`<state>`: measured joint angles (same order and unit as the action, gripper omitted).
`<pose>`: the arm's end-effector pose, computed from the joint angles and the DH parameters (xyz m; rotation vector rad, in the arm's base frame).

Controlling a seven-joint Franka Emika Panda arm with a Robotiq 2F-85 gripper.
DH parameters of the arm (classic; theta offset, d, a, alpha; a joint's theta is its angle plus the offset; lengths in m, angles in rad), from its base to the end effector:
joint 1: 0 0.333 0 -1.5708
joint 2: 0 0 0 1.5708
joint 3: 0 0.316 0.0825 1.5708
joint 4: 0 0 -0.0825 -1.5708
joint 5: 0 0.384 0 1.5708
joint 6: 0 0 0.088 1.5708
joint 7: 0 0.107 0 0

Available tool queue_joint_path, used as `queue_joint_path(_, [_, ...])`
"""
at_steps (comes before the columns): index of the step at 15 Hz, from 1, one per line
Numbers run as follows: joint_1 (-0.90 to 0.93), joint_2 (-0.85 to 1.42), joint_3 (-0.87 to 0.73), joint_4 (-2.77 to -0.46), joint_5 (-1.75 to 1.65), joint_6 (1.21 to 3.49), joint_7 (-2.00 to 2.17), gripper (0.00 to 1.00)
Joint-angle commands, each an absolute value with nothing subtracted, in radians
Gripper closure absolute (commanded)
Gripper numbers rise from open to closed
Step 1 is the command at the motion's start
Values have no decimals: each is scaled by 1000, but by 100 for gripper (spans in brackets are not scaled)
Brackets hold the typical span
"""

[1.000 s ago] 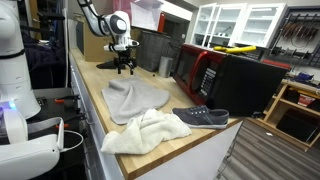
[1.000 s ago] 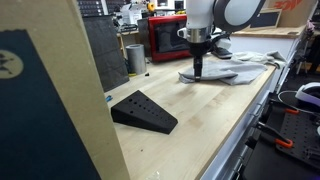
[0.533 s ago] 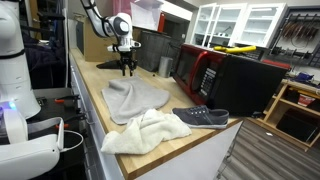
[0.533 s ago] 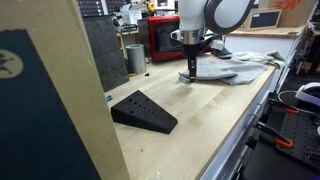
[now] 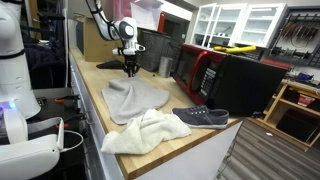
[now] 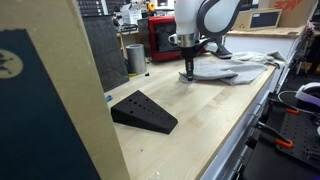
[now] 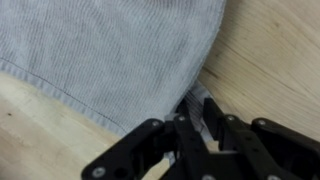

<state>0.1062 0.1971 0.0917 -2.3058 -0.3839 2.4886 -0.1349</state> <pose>0.5135 0.1052 0.2596 2.7807 0.9195 -0.0059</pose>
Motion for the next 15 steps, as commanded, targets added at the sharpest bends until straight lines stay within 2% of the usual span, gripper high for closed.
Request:
queue_joint_path(1, [95,254,84,-2250,-351,2455,-180,76])
queue_joint_path(2, [90,261,87,-2244,-329,2452,-198,88])
queue_joint_path(5, [81,259,103,-2254,-244,2440,-244,100])
queue_joint_path(15, [8,114,154,-2277,247,2363,-428,100])
